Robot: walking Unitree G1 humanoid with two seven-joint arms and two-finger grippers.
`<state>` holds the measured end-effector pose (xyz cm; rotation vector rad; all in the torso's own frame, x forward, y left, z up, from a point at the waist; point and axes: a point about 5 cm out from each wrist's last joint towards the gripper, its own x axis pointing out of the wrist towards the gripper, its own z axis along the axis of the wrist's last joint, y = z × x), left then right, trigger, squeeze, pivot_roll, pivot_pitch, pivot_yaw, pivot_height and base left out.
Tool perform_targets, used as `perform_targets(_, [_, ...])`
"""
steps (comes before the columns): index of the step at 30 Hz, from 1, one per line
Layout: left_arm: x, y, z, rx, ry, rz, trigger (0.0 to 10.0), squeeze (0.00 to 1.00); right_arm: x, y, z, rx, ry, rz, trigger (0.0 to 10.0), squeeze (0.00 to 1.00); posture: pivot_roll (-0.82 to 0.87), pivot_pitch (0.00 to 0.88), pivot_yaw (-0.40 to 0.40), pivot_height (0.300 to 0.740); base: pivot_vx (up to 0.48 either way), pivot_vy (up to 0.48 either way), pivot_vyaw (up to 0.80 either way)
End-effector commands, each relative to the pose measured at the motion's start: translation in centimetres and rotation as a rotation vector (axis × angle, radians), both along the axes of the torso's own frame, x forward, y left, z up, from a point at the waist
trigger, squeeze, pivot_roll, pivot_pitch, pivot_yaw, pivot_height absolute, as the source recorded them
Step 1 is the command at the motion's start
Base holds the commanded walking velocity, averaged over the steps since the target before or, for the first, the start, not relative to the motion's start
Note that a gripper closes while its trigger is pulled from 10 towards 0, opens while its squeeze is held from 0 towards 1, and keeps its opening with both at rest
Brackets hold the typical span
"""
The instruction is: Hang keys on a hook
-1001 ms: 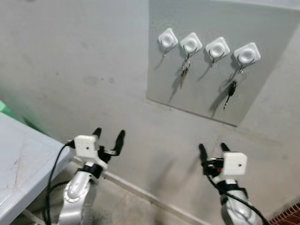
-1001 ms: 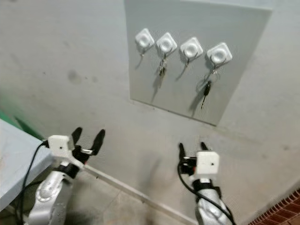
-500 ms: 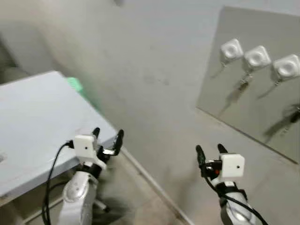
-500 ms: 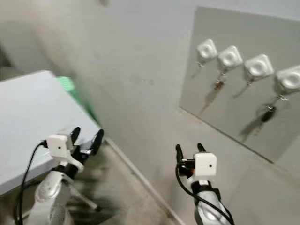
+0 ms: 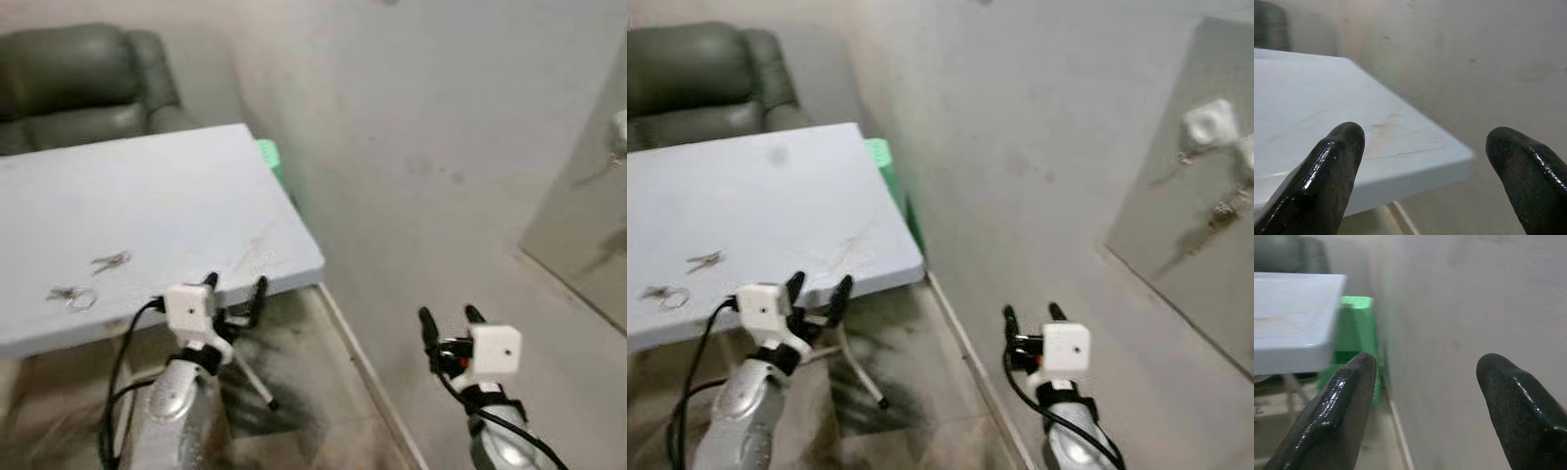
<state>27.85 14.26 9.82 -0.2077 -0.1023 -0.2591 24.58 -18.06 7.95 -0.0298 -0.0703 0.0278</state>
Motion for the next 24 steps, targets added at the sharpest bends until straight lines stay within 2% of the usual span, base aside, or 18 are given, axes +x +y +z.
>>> perform_targets(1, [0.13, 0.79, 0.27, 0.015, 0.002, 0.032, 10.0, 0.00, 0.35, 0.71, 0.37, 0.011, -0.008, 0.025, 10.0, 0.00, 0.02, 0.000, -0.019, 0.740, 0.000, 0.000, 0.80])
perform_targets(24, [0.38, 1.04, 0.91, -0.025, 0.002, 0.050, 10.0, 0.00, 0.53, 0.76, 0.55, 0.022, -0.012, 0.030, 10.0, 0.00, 0.02, 0.008, -0.019, 0.740, 0.000, 0.000, 0.80])
